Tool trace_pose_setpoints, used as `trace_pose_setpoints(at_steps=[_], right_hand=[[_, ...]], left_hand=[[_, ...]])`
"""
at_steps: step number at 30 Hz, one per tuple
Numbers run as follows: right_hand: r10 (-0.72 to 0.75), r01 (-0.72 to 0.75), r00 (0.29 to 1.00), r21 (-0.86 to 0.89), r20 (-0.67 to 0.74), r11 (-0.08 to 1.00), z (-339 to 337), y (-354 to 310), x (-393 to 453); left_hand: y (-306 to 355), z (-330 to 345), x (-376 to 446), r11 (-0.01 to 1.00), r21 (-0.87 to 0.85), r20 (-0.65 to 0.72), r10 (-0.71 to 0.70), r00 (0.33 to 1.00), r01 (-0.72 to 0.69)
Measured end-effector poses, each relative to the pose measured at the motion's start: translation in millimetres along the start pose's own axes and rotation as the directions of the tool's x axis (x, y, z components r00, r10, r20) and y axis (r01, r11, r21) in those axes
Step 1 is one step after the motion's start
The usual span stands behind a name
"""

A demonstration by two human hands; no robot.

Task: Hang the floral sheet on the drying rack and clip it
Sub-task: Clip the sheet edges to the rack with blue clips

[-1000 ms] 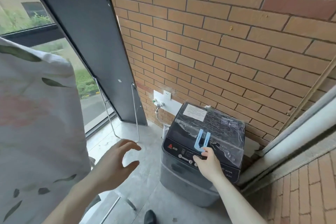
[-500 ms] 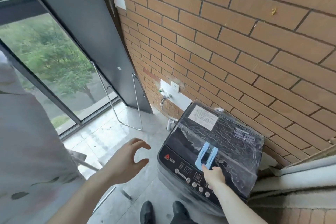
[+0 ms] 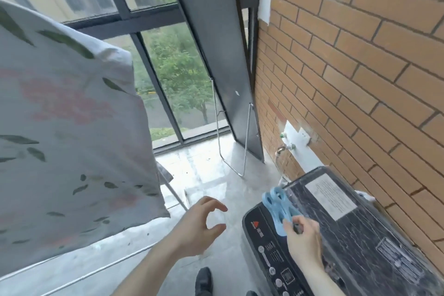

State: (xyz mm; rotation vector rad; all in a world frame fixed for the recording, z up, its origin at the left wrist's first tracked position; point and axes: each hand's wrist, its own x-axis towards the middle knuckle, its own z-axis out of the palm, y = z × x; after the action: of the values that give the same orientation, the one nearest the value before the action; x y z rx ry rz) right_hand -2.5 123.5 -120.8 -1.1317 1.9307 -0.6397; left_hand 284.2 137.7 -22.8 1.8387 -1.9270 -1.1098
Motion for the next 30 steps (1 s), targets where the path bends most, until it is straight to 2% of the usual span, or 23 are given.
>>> trace_pose_setpoints(at_steps=[3, 6, 8, 11, 12, 16, 18, 21, 24, 27, 30], right_hand=[[-0.222, 0.212, 0.966, 0.087, 0.129, 0.973, 4.2, -64.0, -0.6], [-0.353, 0.310, 0.909, 0.210, 0.221, 0.927, 8.9, -106.0, -4.6], [-0.451, 0.356, 0.816, 0.299, 0.362, 0.885, 20.1, -143.6, -15.7], [-0.504, 0.323, 0.733, 0.420, 0.456, 0.848, 25.4, -170.1, -24.8], [-0.549, 0.350, 0.676, 0.441, 0.492, 0.826, 36.6, -188.9, -29.4], [-0.615, 0.346, 0.597, 0.527, 0.515, 0.777, 54.9, -234.6, -43.2], [-0.661, 0.364, 0.541, 0.564, 0.519, 0.741, 72.5, -261.4, -51.3], [-0.662, 0.342, 0.488, 0.572, 0.569, 0.745, 81.0, -281.9, -60.5], [-0.660, 0.328, 0.472, 0.578, 0.585, 0.747, 101.1, -307.9, -73.8], [-0.641, 0.237, 0.442, 0.608, 0.627, 0.758, 116.0, -333.9, -81.7], [-0.674, 0.274, 0.410, 0.622, 0.615, 0.734, 119.6, -356.0, -85.4]], left_hand=[[-2.7, -21.4, -20.6, 0.992, -0.115, -0.143, -0.068, 0.987, 0.051], [-0.2, -39.3, -31.3, 0.974, -0.213, -0.256, -0.127, 0.958, 0.072], [-3.7, -57.2, -49.9, 0.940, -0.326, -0.358, -0.221, 0.907, 0.100], [0.0, -73.4, -56.7, 0.881, -0.467, -0.379, -0.280, 0.882, 0.079], [-3.0, -89.4, -63.6, 0.865, -0.499, -0.418, -0.289, 0.861, 0.049], [2.2, -140.1, -73.9, 0.891, -0.450, -0.489, -0.186, 0.852, -0.064], [-4.1, -168.7, -81.2, 0.858, -0.487, -0.517, -0.131, 0.846, -0.165], [-0.3, -189.6, -80.6, 0.807, -0.532, -0.553, -0.103, 0.826, -0.255], [-5.1, -221.4, -83.3, 0.786, -0.540, -0.551, -0.060, 0.832, -0.300], [-12.3, -253.1, -85.7, 0.775, -0.542, -0.541, -0.027, 0.841, -0.324], [-15.2, -281.4, -89.0, 0.791, -0.505, -0.534, 0.027, 0.845, -0.344]])
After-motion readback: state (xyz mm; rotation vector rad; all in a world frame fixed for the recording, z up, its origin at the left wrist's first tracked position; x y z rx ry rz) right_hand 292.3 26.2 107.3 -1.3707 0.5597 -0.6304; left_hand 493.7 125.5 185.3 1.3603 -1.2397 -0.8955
